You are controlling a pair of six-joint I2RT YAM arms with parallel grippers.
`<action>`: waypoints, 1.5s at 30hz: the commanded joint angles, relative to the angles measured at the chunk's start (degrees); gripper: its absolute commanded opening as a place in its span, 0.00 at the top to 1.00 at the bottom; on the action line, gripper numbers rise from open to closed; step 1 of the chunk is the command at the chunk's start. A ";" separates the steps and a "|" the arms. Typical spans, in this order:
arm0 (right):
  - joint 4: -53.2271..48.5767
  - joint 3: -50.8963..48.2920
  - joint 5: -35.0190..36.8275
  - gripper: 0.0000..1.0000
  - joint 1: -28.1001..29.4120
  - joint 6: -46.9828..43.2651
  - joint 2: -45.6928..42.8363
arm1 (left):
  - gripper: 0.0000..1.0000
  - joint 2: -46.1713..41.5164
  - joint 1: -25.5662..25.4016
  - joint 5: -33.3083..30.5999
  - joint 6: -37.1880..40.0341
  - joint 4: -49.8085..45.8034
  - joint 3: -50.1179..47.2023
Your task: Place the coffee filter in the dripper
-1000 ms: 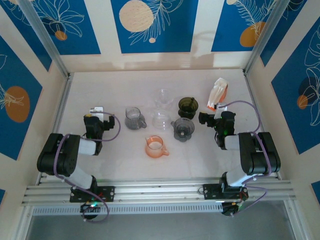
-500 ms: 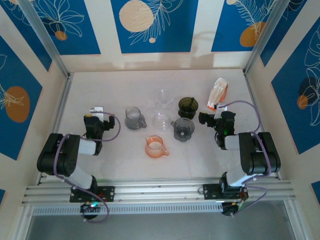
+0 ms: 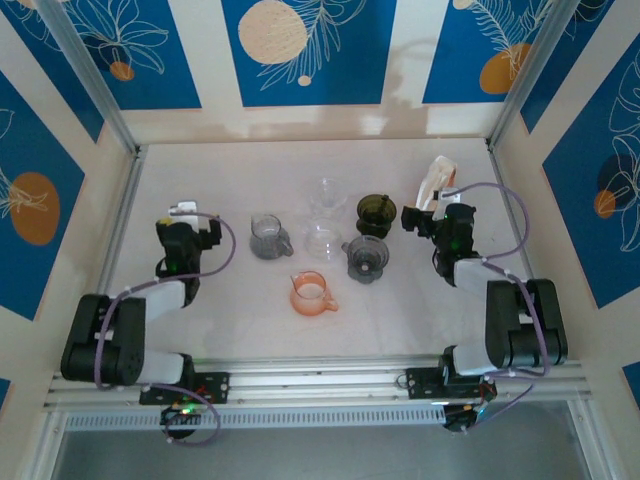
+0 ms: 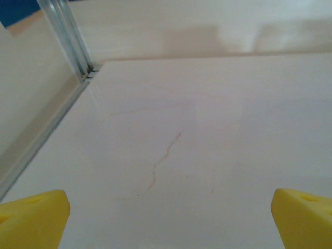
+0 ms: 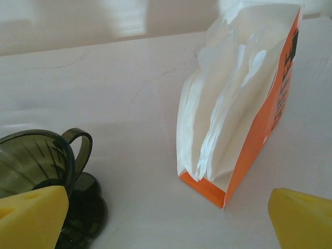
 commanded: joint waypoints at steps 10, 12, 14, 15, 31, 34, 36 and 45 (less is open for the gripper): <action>-24.35 7.23 20.22 0.01 3.95 26.07 -11.46 | 0.00 -13.71 -0.05 -26.91 -46.95 -35.04 9.47; -35.63 10.46 18.48 0.01 1.63 37.65 -11.67 | 0.00 -17.40 1.43 -25.26 -56.21 -43.08 9.28; -34.61 10.37 11.40 0.01 -0.15 36.69 -11.30 | 0.00 -20.11 1.92 -17.82 -49.88 -33.55 5.71; -33.91 10.16 9.74 0.01 -0.13 36.42 -11.37 | 0.00 -20.97 1.93 -15.78 -49.68 -31.19 4.56; -45.44 14.44 -3.53 0.03 13.45 26.77 -11.74 | 0.00 -15.25 -2.62 30.12 -55.59 -41.73 15.12; -46.63 14.01 -6.00 0.09 14.61 26.97 -10.72 | 0.00 -19.01 -2.97 31.08 -60.83 -32.61 8.21; -47.55 13.91 -6.77 0.18 15.04 27.66 -9.39 | 0.00 -21.57 -2.96 31.13 -62.99 -23.97 3.38; -48.06 13.11 -4.16 0.42 18.77 31.28 -4.23 | 0.00 -20.57 -2.93 38.65 -58.98 -25.94 4.38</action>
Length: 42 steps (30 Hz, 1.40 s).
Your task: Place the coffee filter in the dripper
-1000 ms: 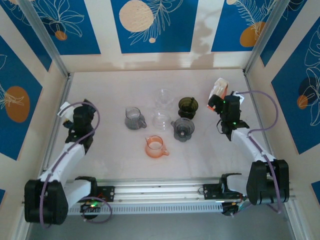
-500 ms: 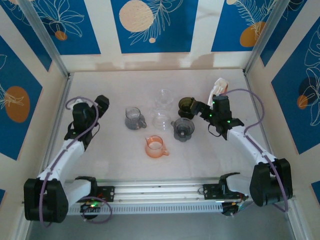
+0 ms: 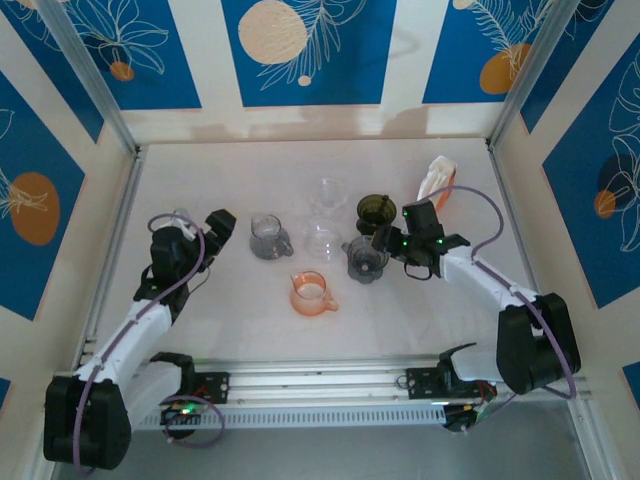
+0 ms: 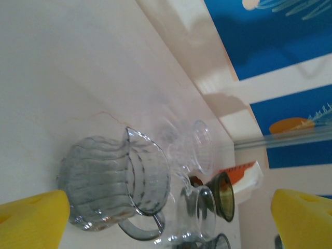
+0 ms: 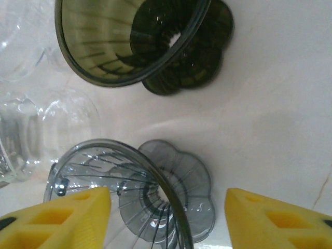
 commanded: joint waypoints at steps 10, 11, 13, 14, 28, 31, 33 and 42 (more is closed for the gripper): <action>-2.37 -0.56 3.25 0.72 3.09 2.89 1.62 | 0.02 1.52 -0.91 6.20 -4.76 5.64 -1.42; -2.72 -0.64 3.42 0.77 3.13 2.79 1.41 | 0.01 0.59 -1.25 5.33 -4.08 4.07 -1.17; -3.32 -0.90 3.88 0.83 3.15 2.51 0.76 | 0.00 -1.59 -2.39 3.96 -2.13 1.93 -1.12; -3.44 -1.08 3.82 0.88 3.04 2.26 0.34 | 0.00 -2.75 -3.18 3.15 -0.84 0.43 -0.78; -12.51 2.56 -8.96 1.00 2.47 -5.96 -17.72 | 0.00 -9.34 -8.28 3.70 12.59 -14.37 2.48; -14.67 5.85 -16.15 1.00 4.94 -6.55 -17.41 | 0.00 -9.67 -8.33 3.48 13.27 -15.31 3.36; -15.59 8.05 -17.88 1.00 8.35 -6.33 -16.40 | 0.00 -10.00 -8.32 2.74 13.77 -16.05 3.97; -16.45 18.10 -15.31 1.00 21.90 -6.00 -6.50 | 0.00 -11.71 -8.38 0.84 15.48 -19.06 5.92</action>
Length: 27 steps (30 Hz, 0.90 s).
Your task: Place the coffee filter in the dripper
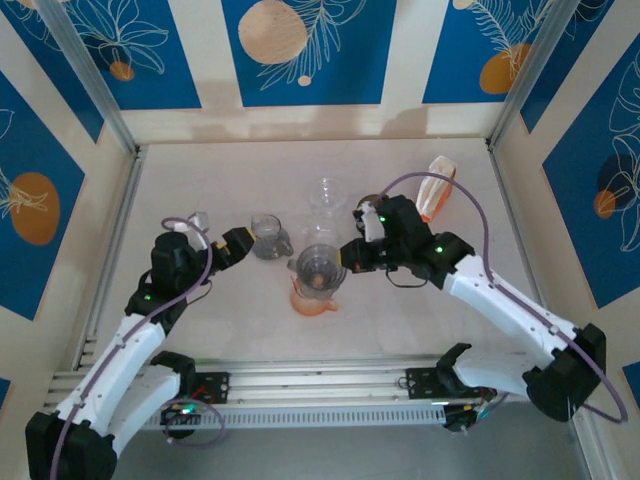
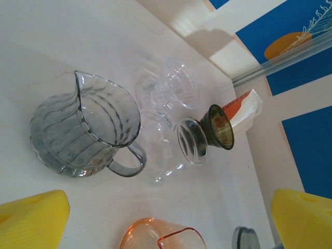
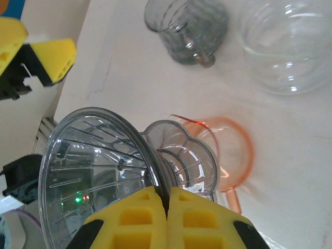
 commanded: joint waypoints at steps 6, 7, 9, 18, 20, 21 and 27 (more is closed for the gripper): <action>0.34 3.54 -0.58 1.00 3.01 -0.14 6.68 | 0.00 -1.75 -0.37 -1.12 2.31 -2.62 2.60; 0.73 3.34 -0.43 1.00 2.99 0.06 7.09 | 0.00 -1.78 -0.34 -1.11 2.26 -2.62 2.50; 1.32 2.88 -0.04 1.00 2.72 0.50 7.63 | 0.00 -1.82 -0.33 -1.20 2.27 -2.65 2.51; 4.09 0.27 -2.22 1.00 -0.33 1.48 8.23 | 0.00 -1.37 -0.31 -0.93 2.00 -1.70 1.94; 4.33 0.04 -2.35 1.00 -0.68 1.57 8.55 | 0.00 -1.23 -0.32 -0.84 2.00 -1.57 1.76; 4.45 0.04 -2.33 1.00 -0.84 1.58 8.76 | 0.00 -1.31 -0.34 -0.84 1.96 -1.53 1.72; 5.19 -0.26 -2.96 1.00 -0.88 1.63 9.97 | 0.00 -1.14 -0.37 -0.85 1.92 -1.29 1.59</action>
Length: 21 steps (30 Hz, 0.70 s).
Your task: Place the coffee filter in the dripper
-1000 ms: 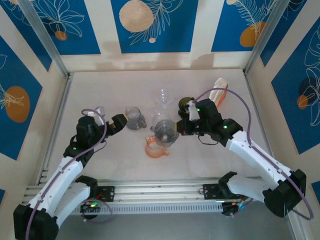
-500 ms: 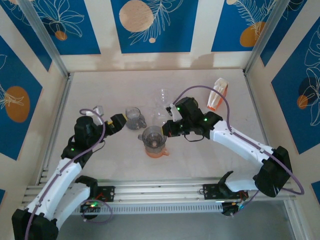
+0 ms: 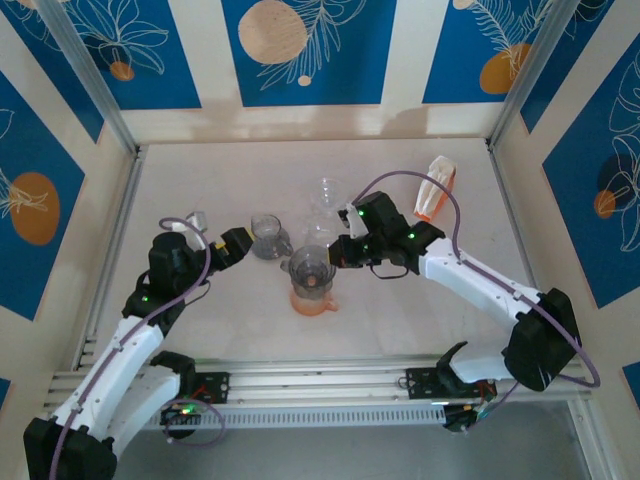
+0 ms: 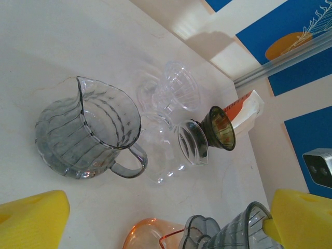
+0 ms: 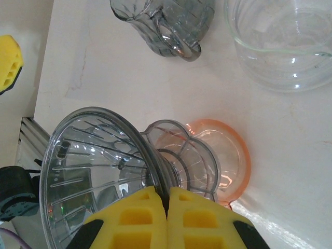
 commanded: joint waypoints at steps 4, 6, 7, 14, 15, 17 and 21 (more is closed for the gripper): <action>1.90 -0.73 -1.99 1.00 0.04 0.41 0.77 | 0.00 -0.11 -0.37 -0.20 1.00 0.75 0.62; 1.86 -0.75 -1.78 1.00 0.03 0.22 1.02 | 0.00 0.02 -0.35 -0.10 0.99 0.80 0.53; 1.95 -0.84 -1.77 1.00 0.04 0.11 1.18 | 0.00 0.04 -0.37 -0.01 0.99 0.98 0.47; 1.82 -0.71 -0.97 1.00 0.77 -0.23 2.08 | 0.00 0.30 -0.35 0.08 1.05 1.24 0.27; 1.69 -0.61 -0.71 1.00 0.87 -0.37 2.20 | 0.00 0.37 -0.34 0.12 0.98 1.34 0.21; 1.38 -0.49 -0.38 1.00 0.92 -0.53 2.30 | 0.00 0.39 -0.38 0.25 0.89 1.48 0.19; 1.40 -0.68 -0.21 0.92 1.18 -0.86 2.10 | 0.00 0.43 -0.34 0.43 0.89 1.61 0.16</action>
